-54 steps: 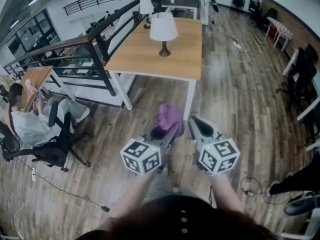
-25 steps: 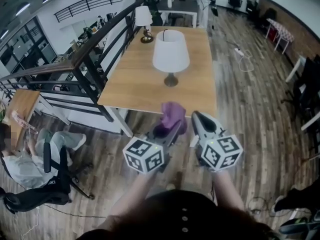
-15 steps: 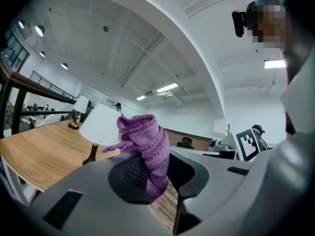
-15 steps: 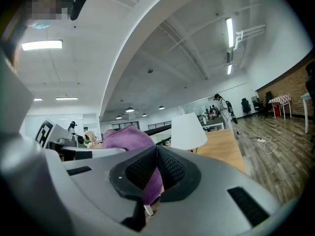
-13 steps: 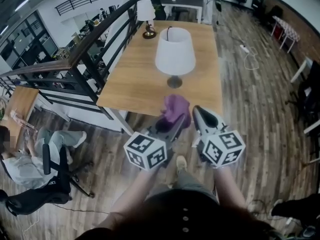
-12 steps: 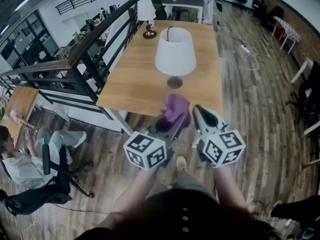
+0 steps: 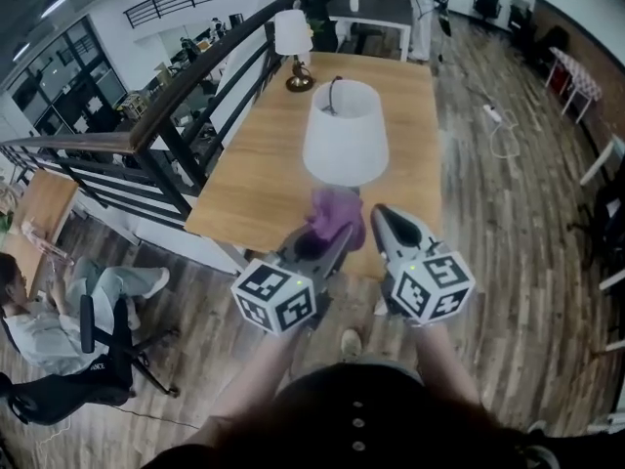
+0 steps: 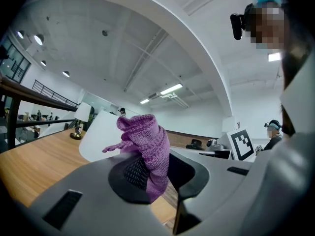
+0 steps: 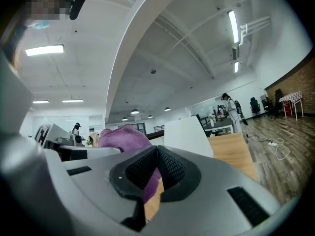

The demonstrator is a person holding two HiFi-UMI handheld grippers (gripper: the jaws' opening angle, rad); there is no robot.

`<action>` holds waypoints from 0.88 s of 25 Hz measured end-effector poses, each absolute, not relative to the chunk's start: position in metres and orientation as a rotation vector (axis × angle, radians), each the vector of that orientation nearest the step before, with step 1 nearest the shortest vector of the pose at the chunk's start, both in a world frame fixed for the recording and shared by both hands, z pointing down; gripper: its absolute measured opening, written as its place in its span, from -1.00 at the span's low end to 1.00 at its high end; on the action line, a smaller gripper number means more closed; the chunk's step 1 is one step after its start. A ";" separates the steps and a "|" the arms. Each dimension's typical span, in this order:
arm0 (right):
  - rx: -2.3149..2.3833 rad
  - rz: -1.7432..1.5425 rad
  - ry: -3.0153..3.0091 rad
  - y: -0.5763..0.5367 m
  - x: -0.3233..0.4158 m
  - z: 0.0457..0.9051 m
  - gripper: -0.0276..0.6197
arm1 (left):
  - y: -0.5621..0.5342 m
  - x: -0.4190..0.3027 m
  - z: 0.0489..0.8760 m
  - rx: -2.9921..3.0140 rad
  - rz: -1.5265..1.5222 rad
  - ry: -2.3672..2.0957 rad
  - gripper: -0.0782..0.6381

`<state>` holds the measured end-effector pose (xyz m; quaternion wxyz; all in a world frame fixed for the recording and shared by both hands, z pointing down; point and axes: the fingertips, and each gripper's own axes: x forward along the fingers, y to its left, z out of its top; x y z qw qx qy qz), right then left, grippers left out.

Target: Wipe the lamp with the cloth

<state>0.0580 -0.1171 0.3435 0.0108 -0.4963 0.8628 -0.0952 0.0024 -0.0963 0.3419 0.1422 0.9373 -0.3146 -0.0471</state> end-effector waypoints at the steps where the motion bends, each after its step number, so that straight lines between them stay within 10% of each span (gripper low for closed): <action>1: -1.539 -0.293 2.697 -0.125 0.059 0.342 -0.88 | -0.104 0.003 0.340 2.705 -0.142 -0.916 -0.56; 22: -1.373 -0.327 2.777 -0.204 0.060 0.353 -0.88 | -0.181 0.017 0.338 2.681 -0.233 -0.966 -0.56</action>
